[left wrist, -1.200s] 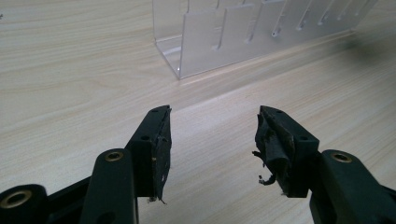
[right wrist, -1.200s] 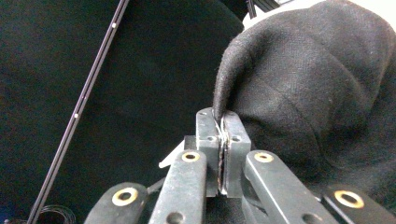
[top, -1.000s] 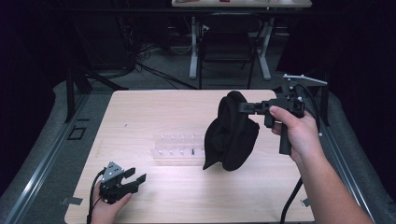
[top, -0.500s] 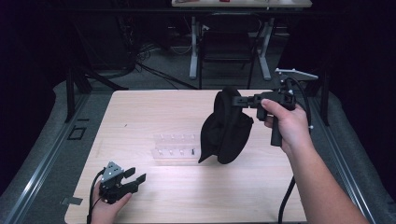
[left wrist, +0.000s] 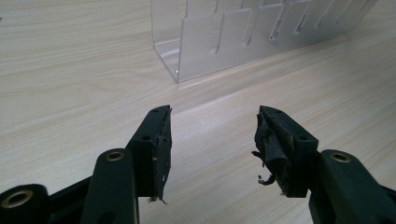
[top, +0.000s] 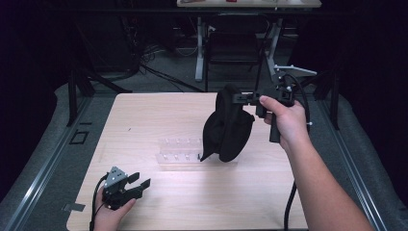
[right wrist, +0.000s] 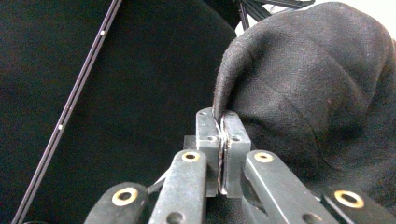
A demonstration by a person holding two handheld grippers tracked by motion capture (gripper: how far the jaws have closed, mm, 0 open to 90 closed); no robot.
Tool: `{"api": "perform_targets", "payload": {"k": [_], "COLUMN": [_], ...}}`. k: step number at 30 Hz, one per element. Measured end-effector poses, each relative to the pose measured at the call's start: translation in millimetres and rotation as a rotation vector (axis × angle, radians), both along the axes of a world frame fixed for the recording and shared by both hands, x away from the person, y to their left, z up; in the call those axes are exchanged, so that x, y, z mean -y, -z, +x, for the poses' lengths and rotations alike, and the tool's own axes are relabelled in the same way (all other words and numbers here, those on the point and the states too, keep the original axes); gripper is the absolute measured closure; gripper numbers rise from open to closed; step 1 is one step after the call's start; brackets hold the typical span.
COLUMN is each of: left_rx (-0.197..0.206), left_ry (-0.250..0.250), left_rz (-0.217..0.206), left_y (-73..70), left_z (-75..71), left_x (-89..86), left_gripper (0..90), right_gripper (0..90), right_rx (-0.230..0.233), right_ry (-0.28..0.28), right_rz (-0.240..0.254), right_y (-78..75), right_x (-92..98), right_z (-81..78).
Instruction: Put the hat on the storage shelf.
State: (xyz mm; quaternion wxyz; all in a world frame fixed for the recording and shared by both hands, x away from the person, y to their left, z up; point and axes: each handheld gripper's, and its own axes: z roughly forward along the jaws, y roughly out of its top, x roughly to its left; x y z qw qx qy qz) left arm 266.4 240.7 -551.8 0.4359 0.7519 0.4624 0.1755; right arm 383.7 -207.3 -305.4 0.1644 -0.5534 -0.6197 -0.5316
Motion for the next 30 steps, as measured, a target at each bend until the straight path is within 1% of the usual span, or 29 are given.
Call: {"api": "perform_targets", "payload": {"k": [3,8,10,13,14,17,21,25,27,28,29,30], "left_rx": [0.000,-0.002,0.007,0.002,0.007,-0.002,0.007,0.008,0.002,0.011,0.011,0.019], "left_ry": [0.000,-0.002,-0.006,-0.004,-0.006,0.003,0.004,0.003,0.005,0.009,0.012,0.013], "left_rz": [-0.003,-0.005,-0.010,-0.010,-0.012,-0.005,-0.007,-0.016,-0.014,-0.026,-0.028,-0.026], "left_y": [0.2,0.1,0.5,-0.2,0.3,-0.5,-0.7,-1.8,-2.6,-3.8,-4.8,-5.6], "left_z": [0.1,0.1,0.3,-0.1,0.1,-0.1,-0.1,-0.2,-0.4,-0.1,-0.3,-0.3], "left_x": [0.3,0.0,0.0,-0.4,0.1,0.0,1.5,2.7,3.0,4.4,5.4,6.6], "left_gripper": [45.8,45.7,45.7,45.7,45.8,45.8,45.8,45.9,45.9,46.0,46.0,46.1], "right_gripper": [88.3,88.3,88.3,88.3,88.3,88.3,88.3,88.3,88.3,88.3,88.3,88.3], "right_rx": [0.004,0.008,0.007,0.007,0.007,0.010,0.014,0.013,0.011,0.009,0.008,0.008], "right_ry": [0.002,-0.011,-0.004,-0.005,-0.003,0.006,0.005,0.001,0.000,-0.004,-0.003,-0.003], "right_rz": [-0.006,-0.014,-0.016,-0.017,-0.018,-0.022,-0.026,-0.032,-0.039,-0.043,-0.039,-0.031], "right_y": [1.7,4.0,4.7,5.1,5.1,5.2,6.2,9.3,11.1,12.8,14.0,15.0], "right_x": [-4.4,-8.8,-10.9,-13.2,-13.9,-16.1,-17.4,-18.6,-19.5,-20.3,-21.2,-21.7], "right_z": [4.0,9.0,11.0,13.4,13.8,15.1,16.6,17.9,18.3,18.6,18.9,19.1]}}
